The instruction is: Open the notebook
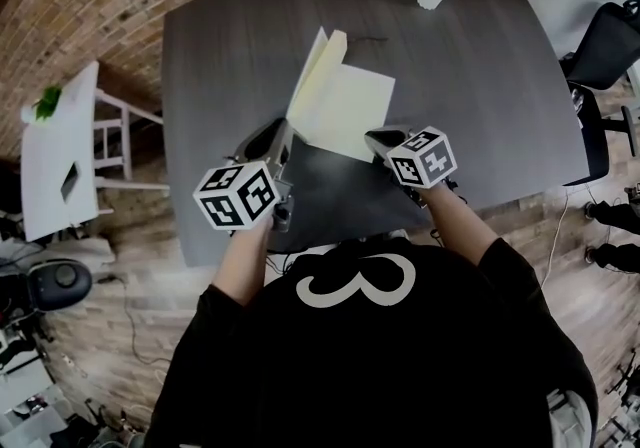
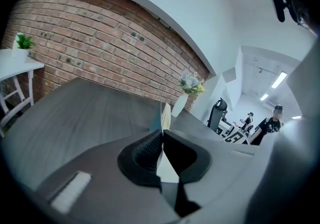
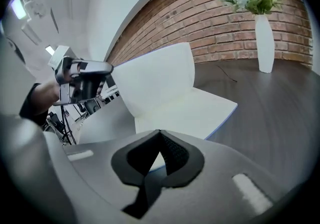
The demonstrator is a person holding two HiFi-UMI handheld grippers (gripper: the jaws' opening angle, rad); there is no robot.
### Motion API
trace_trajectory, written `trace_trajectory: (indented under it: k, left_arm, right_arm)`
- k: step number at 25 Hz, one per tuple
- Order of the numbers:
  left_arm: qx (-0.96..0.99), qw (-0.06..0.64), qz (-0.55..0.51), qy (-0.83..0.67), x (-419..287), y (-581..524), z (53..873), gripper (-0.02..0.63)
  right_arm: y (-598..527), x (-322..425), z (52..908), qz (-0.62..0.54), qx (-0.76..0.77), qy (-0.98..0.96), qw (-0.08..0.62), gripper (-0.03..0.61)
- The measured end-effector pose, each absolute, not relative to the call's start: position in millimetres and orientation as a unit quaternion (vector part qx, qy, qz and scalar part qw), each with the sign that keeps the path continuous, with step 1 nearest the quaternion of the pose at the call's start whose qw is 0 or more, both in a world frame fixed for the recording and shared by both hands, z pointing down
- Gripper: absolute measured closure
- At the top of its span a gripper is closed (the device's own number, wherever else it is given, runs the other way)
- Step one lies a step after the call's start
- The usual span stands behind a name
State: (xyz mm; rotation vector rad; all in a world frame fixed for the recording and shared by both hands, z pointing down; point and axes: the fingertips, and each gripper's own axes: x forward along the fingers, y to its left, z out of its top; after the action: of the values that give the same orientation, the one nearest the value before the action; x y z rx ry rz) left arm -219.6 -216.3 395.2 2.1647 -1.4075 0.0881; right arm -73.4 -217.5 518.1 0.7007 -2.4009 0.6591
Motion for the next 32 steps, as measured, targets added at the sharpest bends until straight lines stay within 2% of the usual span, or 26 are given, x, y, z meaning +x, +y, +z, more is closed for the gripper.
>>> trace_trajectory:
  k: [11,21,32]
  left_arm:
    - [0.788,0.286,0.028,-0.545,-261,-229,408,0.580]
    - [0.768,0.285,0.052,-0.571,-289,-236,426,0.574]
    - [0.747,0.334,0.064,-0.572,-302,-229,460,0.569]
  right_arm:
    - [-212,-83,539,0.177,0.241,-0.883,0.363,0.577]
    - [-210,-86,539,0.156,0.233,-0.876,0.391,0.577]
    - [-220,-69,540,0.146,0.254,-0.867,0.402,0.577]
